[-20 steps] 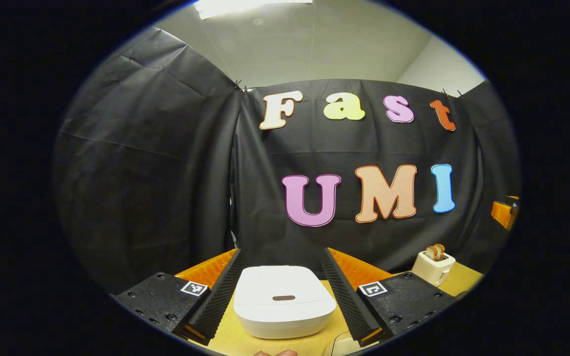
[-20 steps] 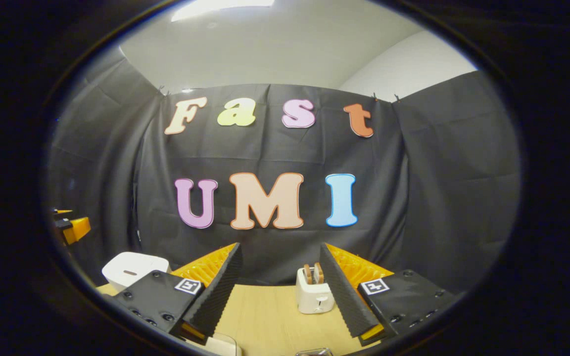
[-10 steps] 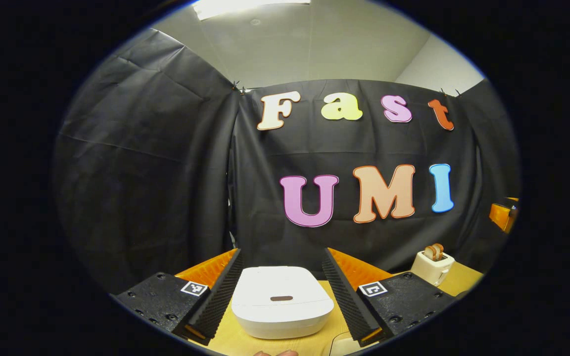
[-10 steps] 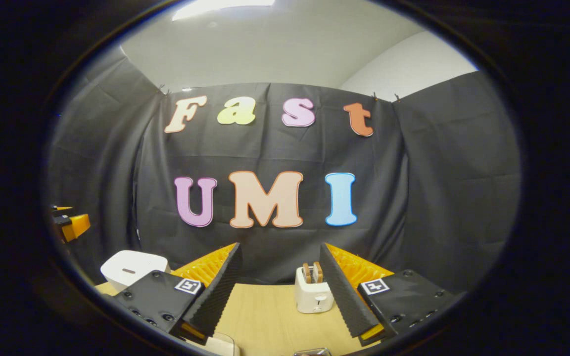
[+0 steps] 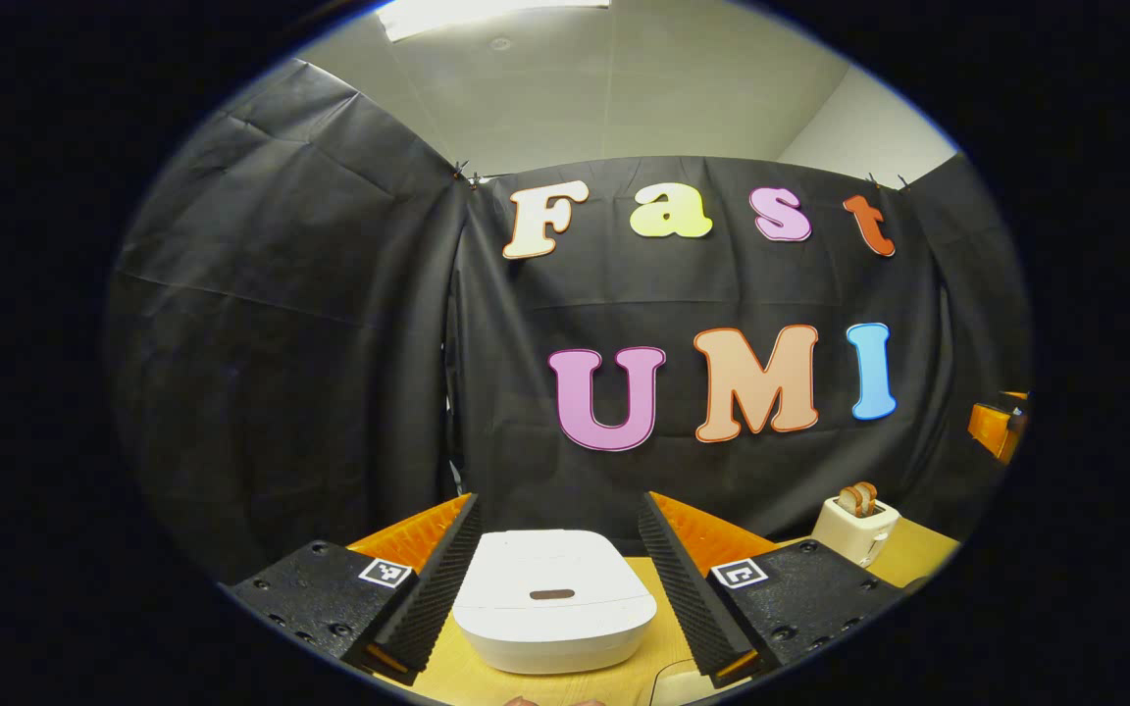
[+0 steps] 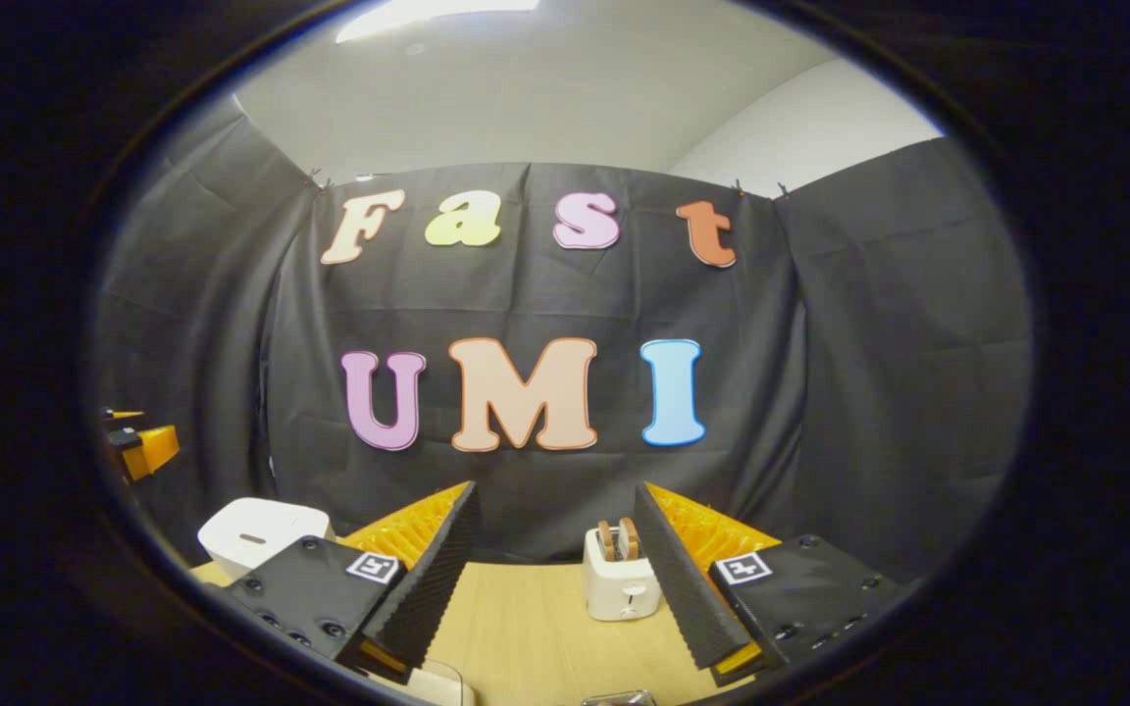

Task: Close the left gripper, press the button to open the rice cooker; take a wooden spoon from the chopstick holder with the right hand, scoop a spoonful of rice and pour it into the rice cooker, then put the wooden spoon back into the chopstick holder.

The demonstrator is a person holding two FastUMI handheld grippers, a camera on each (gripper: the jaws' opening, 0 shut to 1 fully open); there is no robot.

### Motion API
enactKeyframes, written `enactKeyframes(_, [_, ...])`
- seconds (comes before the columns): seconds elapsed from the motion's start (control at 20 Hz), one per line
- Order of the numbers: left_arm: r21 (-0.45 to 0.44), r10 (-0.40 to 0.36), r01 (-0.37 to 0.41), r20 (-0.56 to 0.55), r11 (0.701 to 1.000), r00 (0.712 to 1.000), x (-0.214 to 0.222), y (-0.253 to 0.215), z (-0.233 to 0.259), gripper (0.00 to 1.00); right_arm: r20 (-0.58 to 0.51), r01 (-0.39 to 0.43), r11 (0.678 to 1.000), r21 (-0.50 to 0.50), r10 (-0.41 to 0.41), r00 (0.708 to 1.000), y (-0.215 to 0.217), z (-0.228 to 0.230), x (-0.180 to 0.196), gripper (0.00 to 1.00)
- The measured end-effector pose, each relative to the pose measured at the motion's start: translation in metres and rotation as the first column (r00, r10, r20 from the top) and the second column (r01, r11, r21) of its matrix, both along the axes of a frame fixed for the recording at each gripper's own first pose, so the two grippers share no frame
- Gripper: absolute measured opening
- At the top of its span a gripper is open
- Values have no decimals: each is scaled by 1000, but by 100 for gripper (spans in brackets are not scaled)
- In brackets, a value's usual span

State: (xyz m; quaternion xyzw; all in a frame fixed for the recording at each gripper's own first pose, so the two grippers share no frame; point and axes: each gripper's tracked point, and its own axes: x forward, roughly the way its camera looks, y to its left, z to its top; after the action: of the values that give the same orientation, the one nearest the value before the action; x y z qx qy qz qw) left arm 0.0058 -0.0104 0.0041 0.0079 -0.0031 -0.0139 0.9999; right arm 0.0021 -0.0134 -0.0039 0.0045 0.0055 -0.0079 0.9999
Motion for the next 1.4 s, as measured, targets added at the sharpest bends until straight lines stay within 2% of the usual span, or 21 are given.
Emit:
enactKeyframes(0.2, [3, 1, -1, 5, 1000, 1000, -1, 1, 3, 89, 0, 4, 1000, 1, -4, 1000, -3, 1, -1, 95])
enactKeyframes(0.25, [4, 3, -3, 7, 1000, 1000, 0, 1, 4, 79, 0, 4, 1000, 2, -4, 1000, -4, 0, -2, 95])
enactKeyframes(0.3, [3, 3, -3, 8, 1000, 1000, 0, 1, 4, 73, -1, 3, 1000, 2, -3, 1000, -5, 0, -3, 95])
enactKeyframes(0.45, [-1, -4, 4, 12, 1000, 1000, -1, 0, 6, 43, 2, 3, 1000, -1, -3, 1000, -6, 2, -4, 95])
enactKeyframes(0.5, [-5, -14, 14, 11, 1000, 1000, -1, -1, 6, 41, 1, 3, 1000, 0, -3, 1000, -6, 2, -4, 95])
enactKeyframes(0.6, [-11, -21, 21, 9, 1000, 1000, 1, -2, 6, 28, 5, 6, 1000, -3, -6, 1000, -7, 3, -3, 95])
enactKeyframes(0.65, [-7, -18, 18, 6, 1000, 1000, 3, 0, 6, 16, 5, 7, 1000, -5, -7, 1000, -7, 2, -3, 95])
enactKeyframes(0.8, [-6, -35, 35, -6, 999, 999, 9, -2, 1, 1, 5, 11, 1000, -10, -11, 1000, -9, 2, -3, 95])
enactKeyframes(1.0, [-56, -73, 70, -62, 996, 995, 32, -4, -17, 0, 0, 28, 999, -25, -28, 1000, -13, 1, -3, 96])
enactKeyframes(1.2, [-20, -63, 61, -131, 998, 989, 64, 10, -46, 0, -2, 53, 998, -43, -53, 999, -19, 1, -1, 95])
enactKeyframes(1.4, [-44, -88, 80, -231, 996, 969, 91, 10, -90, 0, -26, 78, 995, -63, -80, 996, -22, -8, 1, 95])
